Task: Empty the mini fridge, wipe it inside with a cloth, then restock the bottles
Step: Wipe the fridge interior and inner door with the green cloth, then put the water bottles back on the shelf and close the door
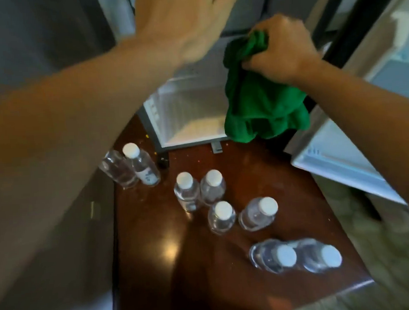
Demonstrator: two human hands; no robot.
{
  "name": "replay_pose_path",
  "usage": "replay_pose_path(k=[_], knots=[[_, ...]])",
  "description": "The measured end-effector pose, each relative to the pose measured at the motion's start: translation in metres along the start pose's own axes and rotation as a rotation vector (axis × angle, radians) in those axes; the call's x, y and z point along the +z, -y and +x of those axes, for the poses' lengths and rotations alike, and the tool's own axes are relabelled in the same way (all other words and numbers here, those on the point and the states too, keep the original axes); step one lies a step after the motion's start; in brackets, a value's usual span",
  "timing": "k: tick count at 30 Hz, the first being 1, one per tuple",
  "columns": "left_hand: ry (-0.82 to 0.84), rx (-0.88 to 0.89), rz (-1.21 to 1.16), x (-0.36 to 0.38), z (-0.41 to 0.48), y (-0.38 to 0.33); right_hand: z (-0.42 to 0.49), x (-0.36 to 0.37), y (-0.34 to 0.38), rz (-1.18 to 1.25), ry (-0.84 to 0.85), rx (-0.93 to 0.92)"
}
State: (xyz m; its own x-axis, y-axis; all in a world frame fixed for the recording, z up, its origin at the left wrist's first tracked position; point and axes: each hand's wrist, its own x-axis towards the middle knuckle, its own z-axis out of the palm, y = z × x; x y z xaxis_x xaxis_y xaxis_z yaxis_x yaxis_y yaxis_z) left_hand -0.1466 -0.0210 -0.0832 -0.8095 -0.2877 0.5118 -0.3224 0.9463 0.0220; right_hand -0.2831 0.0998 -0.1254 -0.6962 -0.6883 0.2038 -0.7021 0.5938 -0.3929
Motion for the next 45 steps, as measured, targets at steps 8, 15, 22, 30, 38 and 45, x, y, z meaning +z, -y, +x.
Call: replay_pose_path(k=[8, 15, 22, 30, 38, 45], knots=[[0.201, 0.096, -0.158, 0.038, -0.046, -0.016, -0.074, 0.071, -0.056, -0.229, 0.375, 0.041], [0.875, -0.164, -0.229, 0.047, -0.090, -0.003, -0.114, 0.117, -0.080, -0.456, 0.931, 0.045], [1.179, -0.329, -0.007, 0.060, -0.135, 0.007, -0.092, 0.089, -0.023, -0.043, 0.833, -0.151], [0.956, -0.382, -0.023, 0.073, -0.163, 0.000, -0.098, 0.116, 0.012, -0.091, 0.789, -0.436], [0.685, -0.528, -0.212, 0.078, -0.161, 0.011, -0.091, 0.121, 0.012, -0.002, 0.641, -0.257], [0.178, -0.650, -0.429, 0.026, -0.080, 0.028, -0.041, 0.049, 0.049, 0.436, -0.023, -0.084]])
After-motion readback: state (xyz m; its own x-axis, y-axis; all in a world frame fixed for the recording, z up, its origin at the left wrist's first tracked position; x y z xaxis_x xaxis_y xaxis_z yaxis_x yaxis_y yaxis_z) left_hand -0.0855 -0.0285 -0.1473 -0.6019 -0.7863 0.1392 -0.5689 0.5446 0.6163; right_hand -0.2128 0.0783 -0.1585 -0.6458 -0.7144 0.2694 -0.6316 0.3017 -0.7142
